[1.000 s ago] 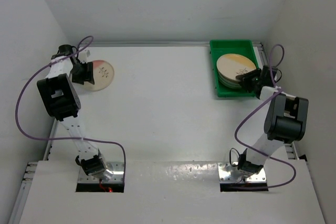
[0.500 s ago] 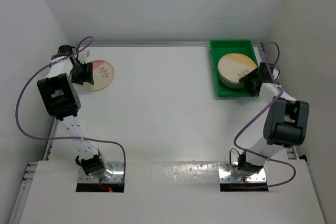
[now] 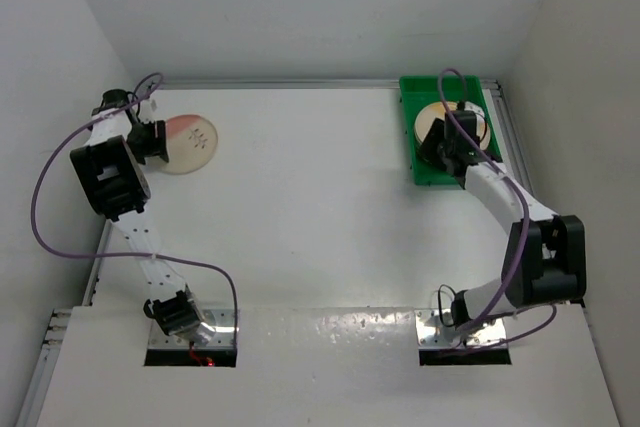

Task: Place the plates into the plastic bin on the countertop

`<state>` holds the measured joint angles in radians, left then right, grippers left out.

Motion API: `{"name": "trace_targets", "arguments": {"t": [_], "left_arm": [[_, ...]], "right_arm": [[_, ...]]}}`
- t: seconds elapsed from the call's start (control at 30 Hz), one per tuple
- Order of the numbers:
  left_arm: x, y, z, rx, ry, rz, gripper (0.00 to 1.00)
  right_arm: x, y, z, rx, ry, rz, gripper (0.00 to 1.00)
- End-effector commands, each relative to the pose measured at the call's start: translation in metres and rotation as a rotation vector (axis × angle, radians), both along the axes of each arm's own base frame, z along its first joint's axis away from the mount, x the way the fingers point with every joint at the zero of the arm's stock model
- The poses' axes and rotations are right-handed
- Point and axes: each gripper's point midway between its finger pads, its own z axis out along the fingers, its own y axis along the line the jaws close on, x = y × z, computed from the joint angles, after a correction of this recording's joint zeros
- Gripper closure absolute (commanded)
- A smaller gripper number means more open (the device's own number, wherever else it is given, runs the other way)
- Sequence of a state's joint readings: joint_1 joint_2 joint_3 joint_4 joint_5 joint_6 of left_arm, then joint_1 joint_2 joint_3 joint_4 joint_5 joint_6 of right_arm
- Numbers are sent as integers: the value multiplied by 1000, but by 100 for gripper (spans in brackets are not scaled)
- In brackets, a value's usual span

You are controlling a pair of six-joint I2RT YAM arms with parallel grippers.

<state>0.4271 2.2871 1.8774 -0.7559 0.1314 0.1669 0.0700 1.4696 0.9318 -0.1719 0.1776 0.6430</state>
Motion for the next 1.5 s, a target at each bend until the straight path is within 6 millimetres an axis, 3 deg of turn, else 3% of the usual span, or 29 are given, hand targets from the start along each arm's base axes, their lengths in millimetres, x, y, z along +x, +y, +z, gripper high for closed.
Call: {"name": "trace_targets", "arguments": {"t": [0.0,0.1,0.17,0.27,0.3,0.4,0.57,0.6,0.77,0.93,1.03,1.13,1.17,1.2,1.23,1.27,1.33,1.37,1.43,1.47], "left_arm": [[-1,7,-9,21,25,33,31],[1,4,-3,-13,-2,24,33],[4,0,-11,-40,2,15,39],[-6,-12,-39,-108,64,-24,63],[-7,-28,-50,-156,82,-65,77],[-11,-70,-56,-216,92,-225,93],[-23,-159,-42,-198,95,-579,94],[-26,-180,-43,-181,109,-642,87],[-47,-205,-58,-217,185,-665,67],[-75,-226,-74,-213,275,-722,64],[-77,-241,-71,-218,274,-755,67],[-82,-248,-74,-196,294,-780,85],[-83,-252,-74,-195,296,-790,98],[-83,-256,-74,-193,297,-802,100],[-77,-260,-63,-200,263,-799,100],[-72,-268,-52,-205,229,-817,100],[-62,-282,-22,-220,142,-849,100],[-52,-293,13,-182,50,-893,100],[-45,-302,49,-138,-39,-933,100],[-42,-311,79,-108,-116,-970,100]], "right_arm": [[8,17,35,-90,-82,96,42],[9,37,45,-113,-97,153,42],[11,47,52,-141,-112,179,41],[14,60,64,-179,-135,219,40],[18,67,72,-189,-151,236,40],[20,84,79,-225,-150,300,39],[20,125,73,-182,-136,465,36],[17,135,69,-169,-129,500,36],[6,162,53,-160,-97,581,36],[-1,169,45,-177,-84,619,34],[-6,177,38,-165,-69,645,33],[-15,199,25,-69,-33,746,27],[-12,201,25,-33,-25,752,27],[-19,214,9,31,25,814,26],[-17,221,12,67,26,841,25],[-27,236,12,162,49,921,25],[-23,247,-2,210,100,952,22],[-29,255,-4,244,118,987,22],[-22,265,-19,268,157,997,21],[-24,271,-29,285,184,1006,21]]}}
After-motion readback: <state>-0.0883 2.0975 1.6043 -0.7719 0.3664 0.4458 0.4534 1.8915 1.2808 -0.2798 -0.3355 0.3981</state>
